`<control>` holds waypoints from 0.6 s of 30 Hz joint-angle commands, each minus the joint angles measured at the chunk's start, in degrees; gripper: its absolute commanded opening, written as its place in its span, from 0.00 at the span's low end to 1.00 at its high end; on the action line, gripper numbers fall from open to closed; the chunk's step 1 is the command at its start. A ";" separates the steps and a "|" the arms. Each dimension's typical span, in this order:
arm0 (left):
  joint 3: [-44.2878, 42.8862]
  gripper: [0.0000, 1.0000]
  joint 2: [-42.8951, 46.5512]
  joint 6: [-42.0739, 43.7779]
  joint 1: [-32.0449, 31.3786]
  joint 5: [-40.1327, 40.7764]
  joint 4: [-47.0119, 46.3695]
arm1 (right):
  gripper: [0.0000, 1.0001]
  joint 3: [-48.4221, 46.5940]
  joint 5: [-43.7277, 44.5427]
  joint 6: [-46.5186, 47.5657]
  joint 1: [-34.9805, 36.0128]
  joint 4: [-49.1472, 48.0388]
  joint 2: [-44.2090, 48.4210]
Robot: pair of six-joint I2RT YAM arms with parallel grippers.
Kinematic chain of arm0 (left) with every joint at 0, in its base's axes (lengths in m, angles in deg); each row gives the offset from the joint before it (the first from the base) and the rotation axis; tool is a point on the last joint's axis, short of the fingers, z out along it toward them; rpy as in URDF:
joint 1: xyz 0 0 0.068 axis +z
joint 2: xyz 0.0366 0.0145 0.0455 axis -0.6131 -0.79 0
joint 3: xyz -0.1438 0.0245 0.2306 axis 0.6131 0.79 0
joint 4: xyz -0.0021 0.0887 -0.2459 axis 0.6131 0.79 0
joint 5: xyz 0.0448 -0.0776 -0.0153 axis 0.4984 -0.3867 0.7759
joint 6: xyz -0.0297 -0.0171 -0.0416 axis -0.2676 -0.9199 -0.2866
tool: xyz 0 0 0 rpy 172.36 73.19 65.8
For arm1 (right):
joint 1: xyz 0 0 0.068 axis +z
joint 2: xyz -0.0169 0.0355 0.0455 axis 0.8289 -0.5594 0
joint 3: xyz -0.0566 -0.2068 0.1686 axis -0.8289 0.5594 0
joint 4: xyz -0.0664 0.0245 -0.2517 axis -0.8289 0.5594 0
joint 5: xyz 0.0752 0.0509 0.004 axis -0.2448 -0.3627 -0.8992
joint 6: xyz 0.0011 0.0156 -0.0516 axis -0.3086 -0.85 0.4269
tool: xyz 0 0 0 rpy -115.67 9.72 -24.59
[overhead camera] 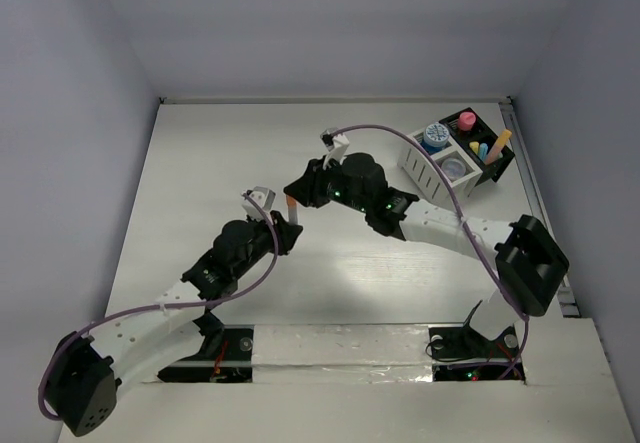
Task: Sort the stationery into containers
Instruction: Close the pen cap on the pen.
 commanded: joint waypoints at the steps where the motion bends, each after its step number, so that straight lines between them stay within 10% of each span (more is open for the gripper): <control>1: -4.70 0.00 2.26 -1.54 0.57 2.17 -6.97 | 0.00 3.73 -3.76 0.14 0.91 3.60 1.88; 18: -15.42 0.00 -2.67 2.15 -8.30 9.99 -4.60 | 0.00 11.12 -10.18 -1.80 -1.72 5.00 7.15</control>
